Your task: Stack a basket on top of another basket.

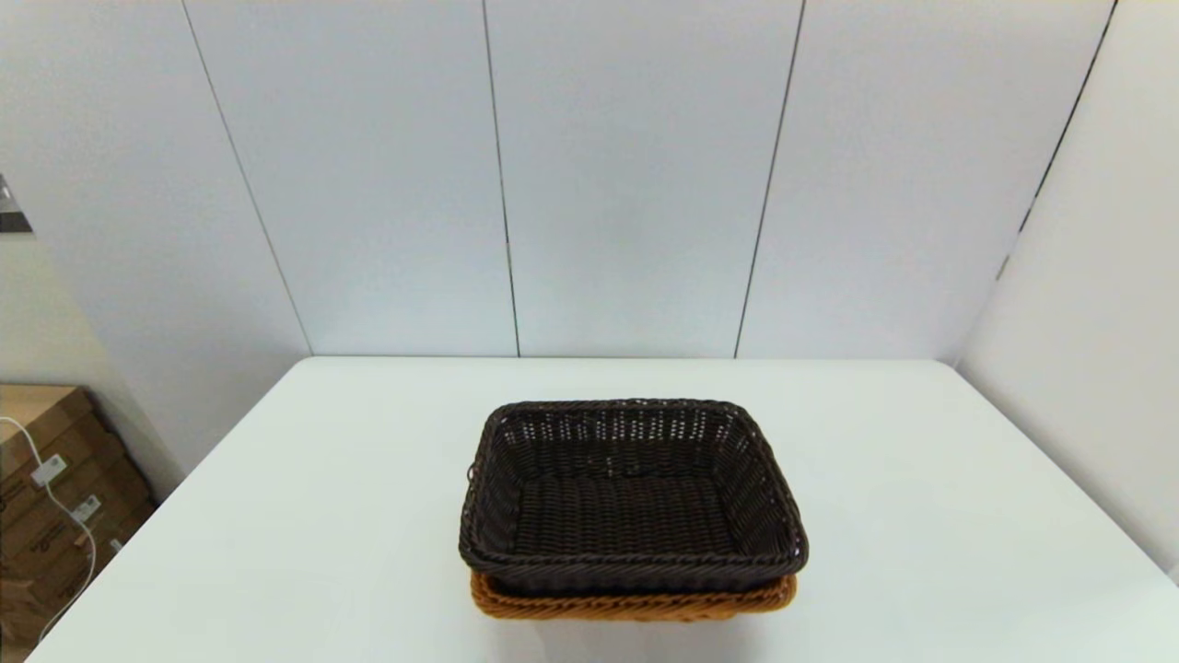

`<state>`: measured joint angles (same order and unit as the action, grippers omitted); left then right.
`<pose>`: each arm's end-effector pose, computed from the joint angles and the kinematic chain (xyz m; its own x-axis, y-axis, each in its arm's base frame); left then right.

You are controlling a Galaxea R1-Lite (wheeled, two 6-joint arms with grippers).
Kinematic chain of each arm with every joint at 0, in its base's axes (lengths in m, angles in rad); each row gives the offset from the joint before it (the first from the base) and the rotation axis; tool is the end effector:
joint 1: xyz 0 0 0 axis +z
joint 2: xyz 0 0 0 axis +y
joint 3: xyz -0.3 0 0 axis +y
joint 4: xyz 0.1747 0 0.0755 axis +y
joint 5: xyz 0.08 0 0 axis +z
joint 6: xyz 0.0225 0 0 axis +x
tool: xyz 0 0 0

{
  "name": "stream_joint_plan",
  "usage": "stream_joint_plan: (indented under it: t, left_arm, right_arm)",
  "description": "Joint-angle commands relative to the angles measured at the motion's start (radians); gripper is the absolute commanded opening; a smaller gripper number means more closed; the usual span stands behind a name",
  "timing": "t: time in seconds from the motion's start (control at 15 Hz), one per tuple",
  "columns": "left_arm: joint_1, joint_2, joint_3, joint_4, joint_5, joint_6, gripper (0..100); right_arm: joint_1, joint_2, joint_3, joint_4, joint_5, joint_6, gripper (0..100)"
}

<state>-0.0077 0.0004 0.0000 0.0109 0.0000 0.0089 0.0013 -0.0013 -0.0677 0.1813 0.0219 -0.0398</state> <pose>-0.0228 0.0002 0.0744 0.9999 -0.0077 -0.0113 0.0078 0.9999 0.0089 -0.0291 0.0005 0.0755 0.9934 0.0232 -0.1120 -0.0275 0.9989 -0.0371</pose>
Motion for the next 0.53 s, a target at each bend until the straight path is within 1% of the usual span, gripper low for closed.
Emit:
stream_joint_plan:
  t: [0.07,0.53]
  left_arm:
    - [0.000,0.000,0.005,0.000,0.000,0.000,100]
    - [0.000,-0.002,0.005,0.000,0.000,0.000,100]
  right_arm:
    - [0.000,0.001,0.002,0.001,0.001,-0.002,100]
    - [0.000,0.001,0.000,0.001,0.000,0.001,100]
